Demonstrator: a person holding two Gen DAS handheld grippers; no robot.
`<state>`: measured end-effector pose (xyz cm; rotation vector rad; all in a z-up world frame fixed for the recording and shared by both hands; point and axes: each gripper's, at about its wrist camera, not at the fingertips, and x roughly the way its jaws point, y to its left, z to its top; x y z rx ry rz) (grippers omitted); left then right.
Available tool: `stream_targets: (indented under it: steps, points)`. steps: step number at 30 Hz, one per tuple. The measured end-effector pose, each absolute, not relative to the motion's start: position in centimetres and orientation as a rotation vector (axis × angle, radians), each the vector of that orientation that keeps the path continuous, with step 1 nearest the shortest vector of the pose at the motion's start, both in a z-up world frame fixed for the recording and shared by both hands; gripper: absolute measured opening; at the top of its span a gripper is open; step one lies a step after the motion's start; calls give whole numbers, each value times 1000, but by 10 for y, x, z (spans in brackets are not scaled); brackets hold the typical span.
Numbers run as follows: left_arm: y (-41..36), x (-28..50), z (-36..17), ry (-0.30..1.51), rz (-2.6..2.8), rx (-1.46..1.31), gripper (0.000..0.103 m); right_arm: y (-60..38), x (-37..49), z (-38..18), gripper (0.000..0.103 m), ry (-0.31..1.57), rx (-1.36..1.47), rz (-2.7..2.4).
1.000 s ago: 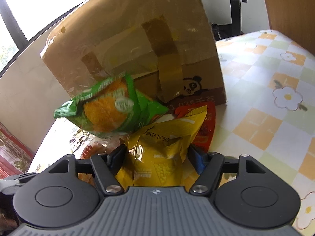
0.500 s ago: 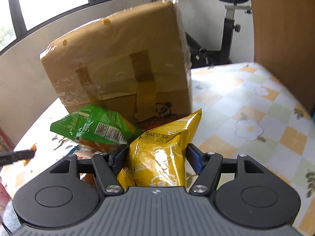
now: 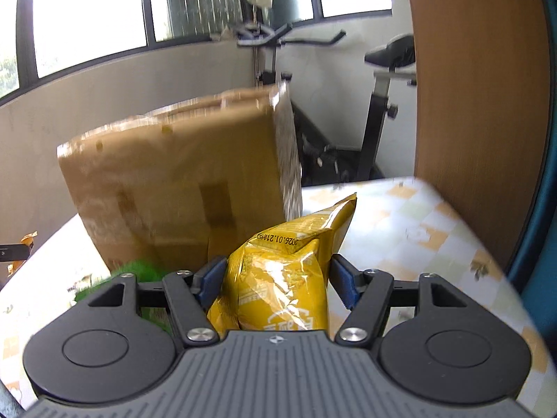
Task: Organize snacks
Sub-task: 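Lift both snacks over the cardboard box and open both tools to drop them in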
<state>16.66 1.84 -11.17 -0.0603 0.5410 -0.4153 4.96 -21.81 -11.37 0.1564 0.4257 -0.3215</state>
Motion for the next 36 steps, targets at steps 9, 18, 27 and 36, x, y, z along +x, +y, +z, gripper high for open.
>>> stream_targets:
  steps: [9,18,27,36]
  points:
    - [1,169,-68,427,-460,-75,35,-216,43,-65,66,250,104,-314]
    - [-23,178,-36,349,-500,-67,35,-215,61,-26,65,134,83,-241]
    - [-60,207,-20,321,-534,-36,35,-204,109,-2,58,75,35,-142]
    - [-77,240,-21,374,-500,-5,35,-212,168,3,54,98,60,-82]
